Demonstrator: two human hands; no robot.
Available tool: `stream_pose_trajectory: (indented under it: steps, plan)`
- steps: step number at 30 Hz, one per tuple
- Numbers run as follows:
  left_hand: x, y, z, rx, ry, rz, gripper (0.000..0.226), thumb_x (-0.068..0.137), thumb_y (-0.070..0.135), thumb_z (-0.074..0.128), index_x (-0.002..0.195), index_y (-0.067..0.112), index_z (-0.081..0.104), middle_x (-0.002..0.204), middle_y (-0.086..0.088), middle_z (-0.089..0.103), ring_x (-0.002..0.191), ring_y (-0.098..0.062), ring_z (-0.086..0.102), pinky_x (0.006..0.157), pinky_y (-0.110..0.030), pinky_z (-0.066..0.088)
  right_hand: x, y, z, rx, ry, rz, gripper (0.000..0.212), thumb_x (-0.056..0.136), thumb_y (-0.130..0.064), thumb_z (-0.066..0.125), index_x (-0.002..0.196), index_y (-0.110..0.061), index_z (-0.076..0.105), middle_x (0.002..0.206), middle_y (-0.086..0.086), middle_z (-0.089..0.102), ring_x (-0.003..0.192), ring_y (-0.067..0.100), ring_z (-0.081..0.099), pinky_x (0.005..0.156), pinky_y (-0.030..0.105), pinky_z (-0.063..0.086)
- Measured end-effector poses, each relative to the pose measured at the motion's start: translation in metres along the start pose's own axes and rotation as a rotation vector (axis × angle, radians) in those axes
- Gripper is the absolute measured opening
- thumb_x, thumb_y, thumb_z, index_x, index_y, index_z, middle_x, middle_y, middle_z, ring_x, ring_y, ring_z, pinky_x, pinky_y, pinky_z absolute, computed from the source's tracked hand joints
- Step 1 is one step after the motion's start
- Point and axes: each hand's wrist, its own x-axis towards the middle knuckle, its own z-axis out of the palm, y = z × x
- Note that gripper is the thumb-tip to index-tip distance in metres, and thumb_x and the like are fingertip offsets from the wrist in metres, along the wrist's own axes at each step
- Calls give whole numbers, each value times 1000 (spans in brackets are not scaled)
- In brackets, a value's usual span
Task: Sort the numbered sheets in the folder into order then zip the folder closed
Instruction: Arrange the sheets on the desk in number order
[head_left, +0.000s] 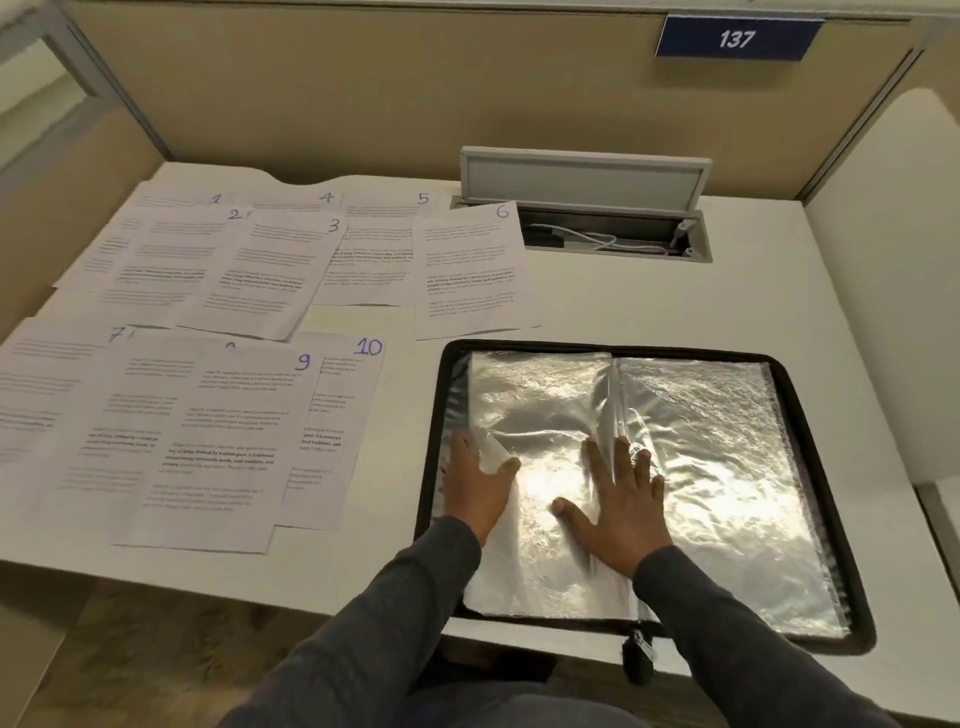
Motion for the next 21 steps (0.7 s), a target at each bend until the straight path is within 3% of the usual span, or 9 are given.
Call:
stream_pose_trajectory:
  steps: [4,7,9,11,13,16,20,21]
  plan:
    - [0,7,-2,-239,-77,-155,32,86,17,68,118,20,62,110,-6,70,102,-26,67,92,-46,56,2,-15,-25,115,60,27,95,88,-80,37,161,-27,8,168,14,-10,153,43,-4,123,60,8]
    - [-19,28,6,-404,-254,-104,19,90,16,65,109,19,69,105,-8,74,101,-28,70,91,-46,56,-2,-29,-54,369,167,-23,93,83,-82,43,155,-23,34,167,12,18,153,31,18,122,45,23]
    - [-32,40,18,-482,-373,-53,27,90,19,67,118,17,66,113,-9,72,108,-28,67,98,-50,52,-3,-35,-77,633,121,5,85,85,-74,53,153,-24,40,157,4,41,141,21,41,112,35,37]
    - [-45,51,33,-480,-503,42,38,90,17,65,128,19,60,124,-7,67,119,-25,61,105,-46,46,-3,-33,-100,747,104,42,82,84,-74,57,148,-25,45,142,1,57,124,18,56,97,31,44]
    - [-58,61,49,-410,-647,156,51,88,11,63,137,20,51,137,-3,59,130,-21,52,111,-43,40,0,-21,-120,741,163,45,79,78,-76,59,138,-26,55,128,-1,66,114,20,63,93,34,49]
    - [-67,71,69,-222,-797,244,68,89,9,63,148,26,35,149,9,41,139,-7,37,117,-41,27,6,13,-140,733,201,107,56,74,-58,62,118,-25,67,108,0,73,100,24,68,92,47,54]
    - [-66,67,95,61,-852,309,76,89,31,69,152,35,27,156,15,32,142,1,28,119,-36,22,13,65,-151,783,141,228,17,84,-26,66,99,-26,75,99,0,77,88,25,74,89,49,59]
    - [-64,65,100,154,-839,331,78,88,37,70,153,36,26,158,14,28,144,-1,26,119,-33,22,13,75,-151,794,132,250,16,89,-17,63,97,-24,75,98,2,77,86,25,75,88,47,60]
